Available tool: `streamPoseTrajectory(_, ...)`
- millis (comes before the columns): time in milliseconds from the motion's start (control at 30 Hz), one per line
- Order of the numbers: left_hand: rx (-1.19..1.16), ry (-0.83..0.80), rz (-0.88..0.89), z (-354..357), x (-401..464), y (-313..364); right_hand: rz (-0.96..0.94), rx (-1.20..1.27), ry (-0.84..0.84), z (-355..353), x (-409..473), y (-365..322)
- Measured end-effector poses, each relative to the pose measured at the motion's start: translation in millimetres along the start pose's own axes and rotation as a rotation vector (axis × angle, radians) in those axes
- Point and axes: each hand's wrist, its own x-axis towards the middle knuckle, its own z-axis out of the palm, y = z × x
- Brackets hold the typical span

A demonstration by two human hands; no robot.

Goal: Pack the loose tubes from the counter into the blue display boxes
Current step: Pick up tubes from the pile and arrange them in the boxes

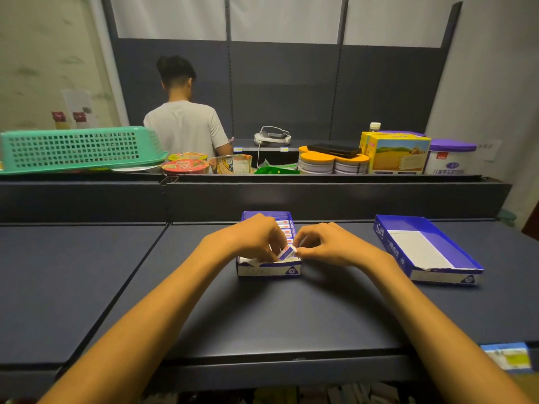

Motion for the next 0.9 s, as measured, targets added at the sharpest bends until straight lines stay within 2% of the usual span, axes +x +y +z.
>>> streamPoseTrajectory(633, 0.141, 0.008, 0.005, 2, 10, 8, 0.022, 0.004, -0.027, -2, 0, 0)
streamPoseTrajectory(900, -0.033, -0.025, 0.045, -7, 2, -2, 0.022, 0.018, -0.038, -2, -2, -1)
